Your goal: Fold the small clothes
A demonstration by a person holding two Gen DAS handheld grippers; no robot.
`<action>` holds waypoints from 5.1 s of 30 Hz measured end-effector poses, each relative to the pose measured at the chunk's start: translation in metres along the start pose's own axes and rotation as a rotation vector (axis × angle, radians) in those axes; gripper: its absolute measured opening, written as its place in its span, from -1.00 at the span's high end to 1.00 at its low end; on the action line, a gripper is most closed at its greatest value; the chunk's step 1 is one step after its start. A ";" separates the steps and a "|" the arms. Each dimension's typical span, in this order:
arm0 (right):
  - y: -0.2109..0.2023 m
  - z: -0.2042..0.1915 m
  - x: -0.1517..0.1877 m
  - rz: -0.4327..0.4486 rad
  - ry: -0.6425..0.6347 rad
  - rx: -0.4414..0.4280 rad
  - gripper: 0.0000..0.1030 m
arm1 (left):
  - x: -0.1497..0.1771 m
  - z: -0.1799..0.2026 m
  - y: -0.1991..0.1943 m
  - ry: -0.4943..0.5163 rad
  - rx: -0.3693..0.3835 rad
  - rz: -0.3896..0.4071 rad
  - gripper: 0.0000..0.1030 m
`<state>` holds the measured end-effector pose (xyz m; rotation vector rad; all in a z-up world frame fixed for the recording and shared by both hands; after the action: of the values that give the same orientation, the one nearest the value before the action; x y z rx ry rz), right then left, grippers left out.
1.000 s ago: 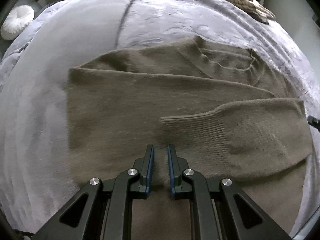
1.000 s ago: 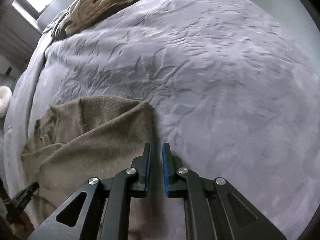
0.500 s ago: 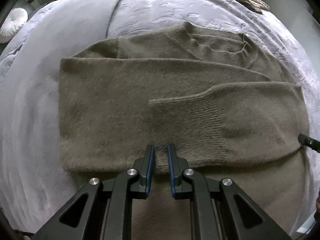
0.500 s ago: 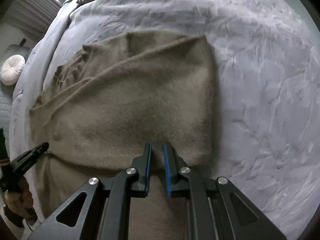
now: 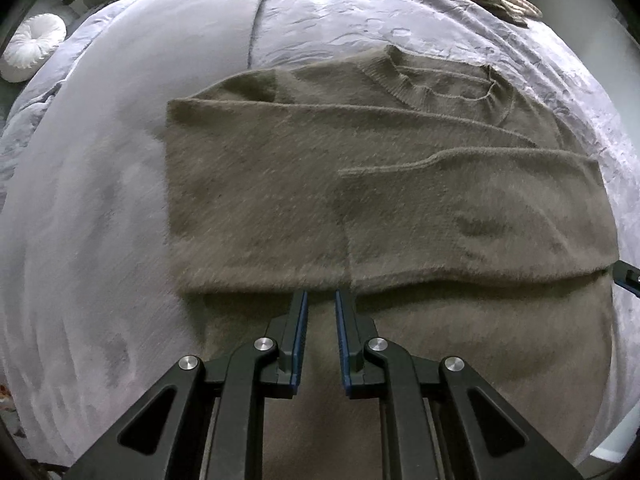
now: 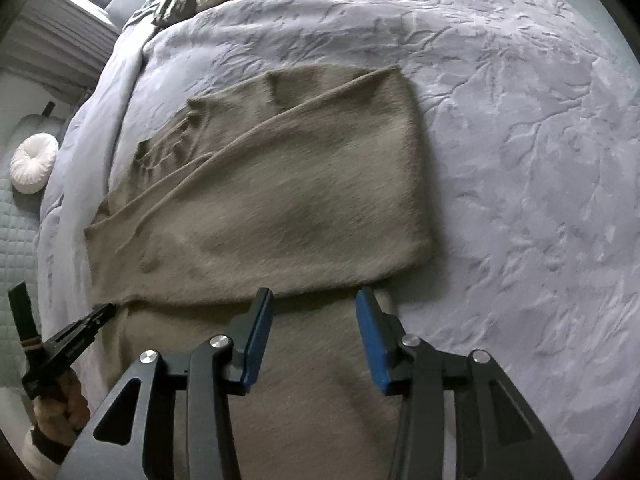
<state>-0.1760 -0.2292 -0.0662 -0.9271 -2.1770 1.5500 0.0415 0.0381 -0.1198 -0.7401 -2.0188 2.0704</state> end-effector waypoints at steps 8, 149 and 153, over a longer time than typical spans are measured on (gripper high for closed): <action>0.003 -0.030 0.014 -0.008 -0.017 -0.031 -0.13 | 0.013 -0.016 -0.021 -0.024 -0.010 0.073 -0.98; 0.011 -0.063 -0.112 -0.006 0.354 -0.700 0.84 | -0.076 -0.047 -0.046 -0.149 0.313 0.095 0.82; 0.052 -0.041 -0.122 -0.020 0.451 -0.710 0.84 | -0.092 -0.052 -0.008 -0.228 0.265 0.102 0.82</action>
<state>-0.0445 -0.2692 -0.0853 -1.2846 -2.3721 0.4454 0.1427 0.0440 -0.0882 -0.5935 -1.7884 2.5191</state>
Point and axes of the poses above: each gripper's, at about its wrist camera, not at the fingertips, and y roughly the way its jaws point, z to its right, x to its underside, the point moved 9 cm from there along y, roughly the way its jaws point, and after that the axes turned 2 degrees about -x, right-handed, at the moved point
